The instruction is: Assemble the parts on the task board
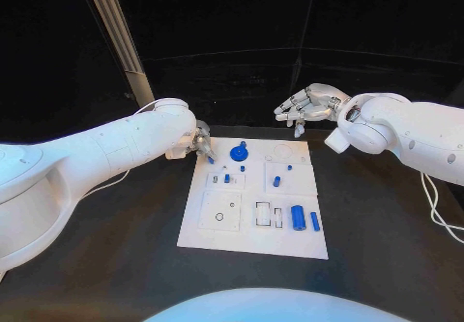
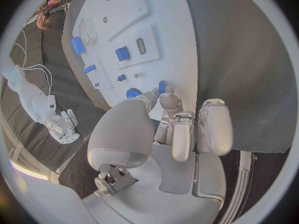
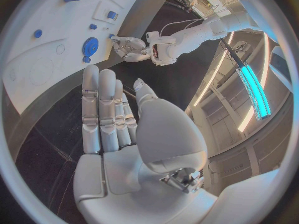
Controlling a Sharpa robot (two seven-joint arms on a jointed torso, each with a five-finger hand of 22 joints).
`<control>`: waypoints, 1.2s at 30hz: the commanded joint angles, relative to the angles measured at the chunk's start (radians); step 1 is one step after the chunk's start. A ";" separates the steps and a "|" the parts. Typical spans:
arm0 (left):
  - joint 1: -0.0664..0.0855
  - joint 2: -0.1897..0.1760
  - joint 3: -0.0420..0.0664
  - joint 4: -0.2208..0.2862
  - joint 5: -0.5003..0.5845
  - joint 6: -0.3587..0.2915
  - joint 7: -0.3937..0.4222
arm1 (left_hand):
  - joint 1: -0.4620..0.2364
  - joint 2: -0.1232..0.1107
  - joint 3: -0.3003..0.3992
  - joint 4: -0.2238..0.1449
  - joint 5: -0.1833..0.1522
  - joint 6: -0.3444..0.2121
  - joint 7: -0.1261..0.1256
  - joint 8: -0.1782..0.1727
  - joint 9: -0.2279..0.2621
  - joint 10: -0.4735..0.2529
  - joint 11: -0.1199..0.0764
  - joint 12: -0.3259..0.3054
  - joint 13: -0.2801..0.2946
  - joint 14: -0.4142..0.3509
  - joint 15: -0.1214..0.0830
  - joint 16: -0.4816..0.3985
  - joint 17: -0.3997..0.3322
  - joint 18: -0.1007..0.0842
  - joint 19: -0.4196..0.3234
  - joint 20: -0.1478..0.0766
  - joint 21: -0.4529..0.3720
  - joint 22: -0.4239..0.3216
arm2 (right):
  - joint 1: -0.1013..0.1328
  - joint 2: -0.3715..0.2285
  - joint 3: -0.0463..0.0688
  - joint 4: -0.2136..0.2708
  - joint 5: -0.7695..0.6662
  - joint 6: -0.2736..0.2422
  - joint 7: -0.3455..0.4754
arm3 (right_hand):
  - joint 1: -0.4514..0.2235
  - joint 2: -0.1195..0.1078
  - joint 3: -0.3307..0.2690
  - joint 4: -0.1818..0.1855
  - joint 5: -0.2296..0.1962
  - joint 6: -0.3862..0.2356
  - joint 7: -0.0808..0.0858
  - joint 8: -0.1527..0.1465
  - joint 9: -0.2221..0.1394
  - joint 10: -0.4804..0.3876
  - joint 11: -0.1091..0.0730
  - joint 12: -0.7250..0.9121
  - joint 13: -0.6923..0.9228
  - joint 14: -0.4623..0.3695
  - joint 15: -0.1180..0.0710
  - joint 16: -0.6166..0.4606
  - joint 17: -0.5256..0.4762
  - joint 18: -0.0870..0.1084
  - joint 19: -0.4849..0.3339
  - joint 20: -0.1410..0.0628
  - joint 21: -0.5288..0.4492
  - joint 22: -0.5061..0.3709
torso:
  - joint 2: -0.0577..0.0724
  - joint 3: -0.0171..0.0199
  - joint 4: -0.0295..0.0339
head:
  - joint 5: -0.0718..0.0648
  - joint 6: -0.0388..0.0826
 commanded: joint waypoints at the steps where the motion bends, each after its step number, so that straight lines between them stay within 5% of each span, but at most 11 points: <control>1: 0.008 -0.026 0.000 0.041 0.030 -0.066 0.015 | -0.023 -0.004 0.153 -0.128 0.002 -0.004 0.000 0.009 0.007 0.009 0.002 -0.001 0.000 0.102 0.003 0.003 0.263 0.004 0.001 0.003 0.002 0.002 | 0.002 -0.002 0.000 -0.001 0.000 0.008 0.006 | 0.002 0.004 0.004 0.004 0.005 -0.006 -0.002 0.004 -0.001 -0.006 0.002 -0.004 -0.001 -0.003 0.000 -0.004 0.002 0.005 0.000 0.004 -0.006 -0.001 | -0.001 0.0008 0.0027 | -0.002 -0.003; 13: 0.013 -0.160 0.000 0.276 0.044 -0.242 0.041 | -0.047 -0.023 0.212 -0.145 0.001 -0.005 -0.002 0.028 0.023 0.019 0.000 0.004 0.003 0.102 0.002 0.003 0.263 0.004 0.002 0.002 0.001 0.004 | 0.002 -0.007 0.000 -0.005 -0.004 0.009 0.006 | 0.003 0.005 0.004 0.004 0.006 -0.006 -0.002 0.004 0.000 -0.007 0.002 -0.004 -0.001 -0.003 0.000 -0.004 0.002 0.005 0.001 0.005 -0.007 -0.002 | -0.002 0.0015 0.0084 | 0.006 -0.004; 22: -0.007 -0.234 -0.004 0.428 0.032 -0.381 0.029 | -0.057 -0.034 0.235 -0.151 0.001 -0.004 -0.004 0.036 0.029 0.026 -0.002 0.009 0.007 0.102 0.000 0.003 0.263 0.003 0.005 0.001 0.004 0.009 | -0.001 -0.006 0.000 -0.009 -0.004 0.009 0.007 | 0.003 0.005 0.004 0.004 0.006 -0.006 -0.002 0.004 0.000 -0.007 0.002 -0.004 -0.001 -0.003 0.000 -0.004 0.002 0.005 0.001 0.005 -0.007 -0.002 | -0.002 0.0022 0.0079 | 0.014 -0.004; 36: -0.044 -0.285 -0.009 0.511 -0.014 -0.372 -0.004 | -0.062 -0.040 0.247 -0.153 0.001 -0.003 -0.005 0.040 0.032 0.030 -0.003 0.011 0.009 0.102 -0.001 0.003 0.263 0.003 0.005 0.000 0.005 0.010 | -0.006 -0.008 0.000 -0.015 -0.005 0.009 0.009 | 0.003 0.005 0.004 0.004 0.006 -0.006 -0.002 0.004 0.000 -0.007 0.002 -0.004 -0.001 -0.003 0.000 -0.004 0.002 0.005 0.001 0.005 -0.007 -0.002 | -0.001 0.0010 0.0045 | 0.015 -0.007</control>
